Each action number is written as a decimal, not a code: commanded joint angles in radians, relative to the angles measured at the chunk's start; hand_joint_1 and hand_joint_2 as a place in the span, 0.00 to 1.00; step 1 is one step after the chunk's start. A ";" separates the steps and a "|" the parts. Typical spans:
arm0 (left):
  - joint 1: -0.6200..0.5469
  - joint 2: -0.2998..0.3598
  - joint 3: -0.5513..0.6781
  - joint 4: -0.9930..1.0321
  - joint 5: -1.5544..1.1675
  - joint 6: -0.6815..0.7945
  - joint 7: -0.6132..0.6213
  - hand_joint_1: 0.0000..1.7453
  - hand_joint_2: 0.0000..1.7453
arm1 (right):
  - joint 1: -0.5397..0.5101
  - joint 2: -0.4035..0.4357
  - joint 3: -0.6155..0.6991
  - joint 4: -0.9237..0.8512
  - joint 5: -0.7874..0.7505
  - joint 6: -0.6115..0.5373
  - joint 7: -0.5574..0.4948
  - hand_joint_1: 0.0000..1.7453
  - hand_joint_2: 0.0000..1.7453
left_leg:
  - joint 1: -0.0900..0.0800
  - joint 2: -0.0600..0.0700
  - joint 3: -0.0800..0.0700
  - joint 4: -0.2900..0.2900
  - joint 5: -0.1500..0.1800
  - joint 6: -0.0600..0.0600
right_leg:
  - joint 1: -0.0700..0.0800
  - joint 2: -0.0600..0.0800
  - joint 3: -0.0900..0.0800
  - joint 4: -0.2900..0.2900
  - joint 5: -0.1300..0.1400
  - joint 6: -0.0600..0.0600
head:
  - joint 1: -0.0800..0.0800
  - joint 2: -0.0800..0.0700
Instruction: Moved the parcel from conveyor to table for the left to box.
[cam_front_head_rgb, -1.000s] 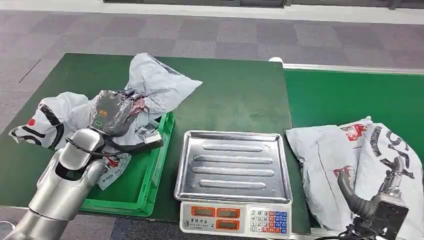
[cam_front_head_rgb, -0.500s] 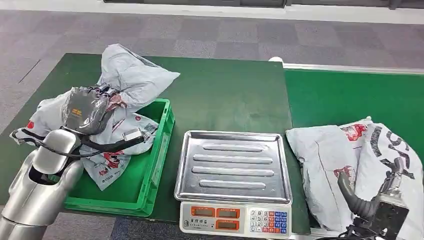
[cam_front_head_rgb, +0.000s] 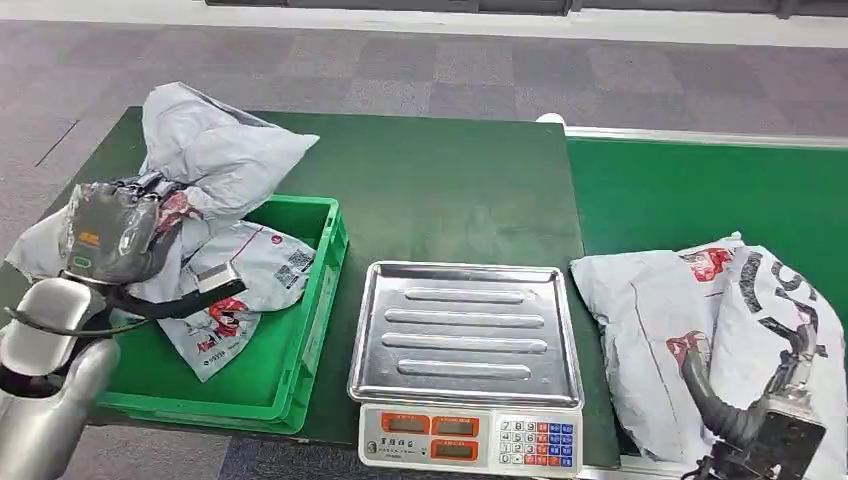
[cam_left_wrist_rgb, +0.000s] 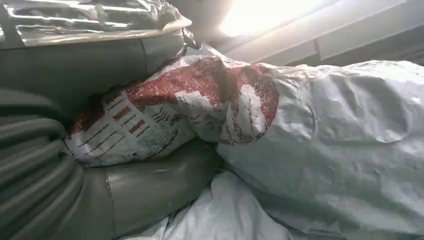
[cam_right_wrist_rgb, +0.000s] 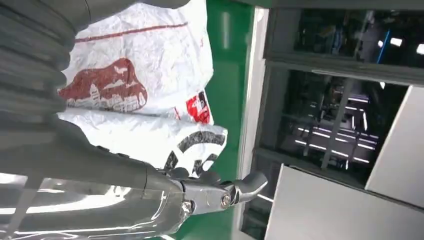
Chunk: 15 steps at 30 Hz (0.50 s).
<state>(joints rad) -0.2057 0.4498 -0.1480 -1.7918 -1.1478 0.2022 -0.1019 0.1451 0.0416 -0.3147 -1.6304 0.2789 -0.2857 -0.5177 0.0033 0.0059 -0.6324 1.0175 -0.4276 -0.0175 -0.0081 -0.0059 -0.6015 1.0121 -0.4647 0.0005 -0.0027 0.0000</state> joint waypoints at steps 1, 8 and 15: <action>0.057 0.010 0.103 -0.042 0.065 -0.051 -0.026 1.00 1.00 | -0.012 0.043 -0.060 0.011 -0.006 0.008 0.005 0.00 1.00 | 0.000 0.000 0.002 -0.001 -0.001 0.000 | 0.000 0.000 0.002 -0.001 -0.001 0.000 | 0.000 0.000; 0.126 -0.024 0.119 -0.050 0.083 -0.059 -0.047 1.00 1.00 | -0.009 0.047 -0.085 -0.009 -0.005 0.025 0.014 0.00 1.00 | 0.000 0.000 0.006 -0.002 -0.002 0.000 | 0.000 0.001 0.006 -0.002 -0.002 0.000 | 0.000 0.000; 0.142 -0.053 0.101 -0.042 0.072 -0.052 -0.046 1.00 1.00 | 0.010 0.061 -0.102 -0.031 -0.002 0.030 0.012 0.00 1.00 | 0.000 -0.001 0.005 -0.002 -0.002 0.001 | 0.000 -0.001 0.006 -0.003 -0.002 0.000 | 0.000 0.000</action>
<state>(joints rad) -0.0674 0.4589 -0.0595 -1.8574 -1.0700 0.1545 -0.1492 0.1519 0.0538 -0.3452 -1.6484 0.2739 -0.2621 -0.5058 0.0033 0.0057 -0.6320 1.0174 -0.4288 -0.0169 -0.0081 -0.0064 -0.6008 1.0120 -0.4659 0.0008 -0.0027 0.0000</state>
